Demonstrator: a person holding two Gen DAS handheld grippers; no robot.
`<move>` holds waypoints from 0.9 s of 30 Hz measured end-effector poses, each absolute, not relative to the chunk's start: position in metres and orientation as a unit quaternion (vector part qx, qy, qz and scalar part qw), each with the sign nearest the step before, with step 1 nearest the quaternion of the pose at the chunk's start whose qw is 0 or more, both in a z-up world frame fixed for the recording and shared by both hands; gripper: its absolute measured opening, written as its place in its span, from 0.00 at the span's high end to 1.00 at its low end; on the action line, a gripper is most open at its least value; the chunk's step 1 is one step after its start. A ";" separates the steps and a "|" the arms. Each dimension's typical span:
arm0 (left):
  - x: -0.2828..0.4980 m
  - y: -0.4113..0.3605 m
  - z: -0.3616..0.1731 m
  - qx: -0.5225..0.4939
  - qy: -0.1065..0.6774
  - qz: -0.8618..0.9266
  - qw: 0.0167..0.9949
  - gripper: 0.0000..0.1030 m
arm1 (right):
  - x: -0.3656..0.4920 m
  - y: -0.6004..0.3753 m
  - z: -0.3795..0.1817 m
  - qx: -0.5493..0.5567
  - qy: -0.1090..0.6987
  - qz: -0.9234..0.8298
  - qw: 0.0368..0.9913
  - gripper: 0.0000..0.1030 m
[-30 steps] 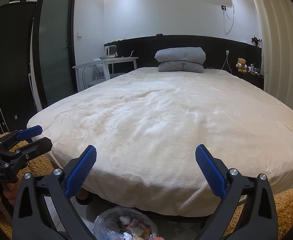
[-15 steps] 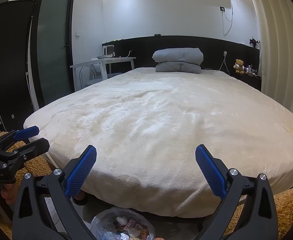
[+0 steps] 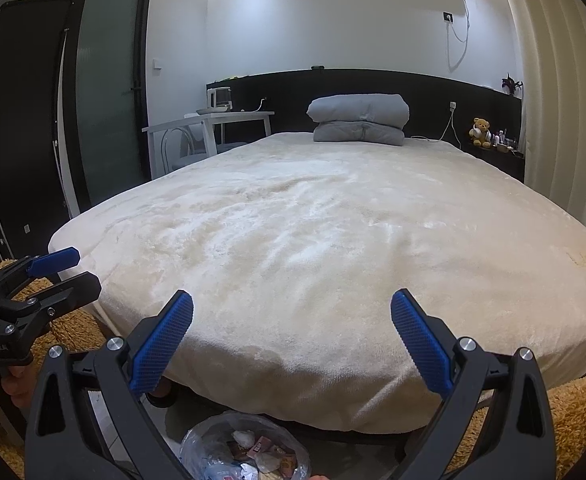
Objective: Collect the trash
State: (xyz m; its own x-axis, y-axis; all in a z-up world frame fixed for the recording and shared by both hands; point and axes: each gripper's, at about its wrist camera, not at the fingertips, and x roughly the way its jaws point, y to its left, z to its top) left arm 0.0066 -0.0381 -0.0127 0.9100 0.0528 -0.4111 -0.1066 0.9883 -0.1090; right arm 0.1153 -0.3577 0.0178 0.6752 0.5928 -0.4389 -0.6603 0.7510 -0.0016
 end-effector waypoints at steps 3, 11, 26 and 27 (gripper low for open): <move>0.006 -0.038 -0.013 -0.065 0.208 0.041 0.975 0.06 | 0.115 -0.358 0.018 -0.080 0.211 0.344 0.912 0.05; 0.007 -0.038 -0.013 -0.065 0.208 0.040 0.975 0.06 | 0.116 -0.358 0.018 -0.080 0.211 0.344 0.912 0.05; 0.006 -0.038 -0.012 -0.063 0.209 0.040 0.975 0.06 | 0.116 -0.358 0.017 -0.080 0.211 0.345 0.911 0.05; 0.006 -0.038 -0.012 -0.063 0.208 0.040 0.975 0.06 | 0.116 -0.358 0.017 -0.080 0.211 0.345 0.911 0.05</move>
State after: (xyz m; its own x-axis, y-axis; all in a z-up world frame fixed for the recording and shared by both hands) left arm 0.0064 -0.0383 -0.0120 0.9101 0.0527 -0.4109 -0.1047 0.9889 -0.1052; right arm 0.1158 -0.3577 0.0173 0.6726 0.5953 -0.4397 -0.6625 0.7491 0.0008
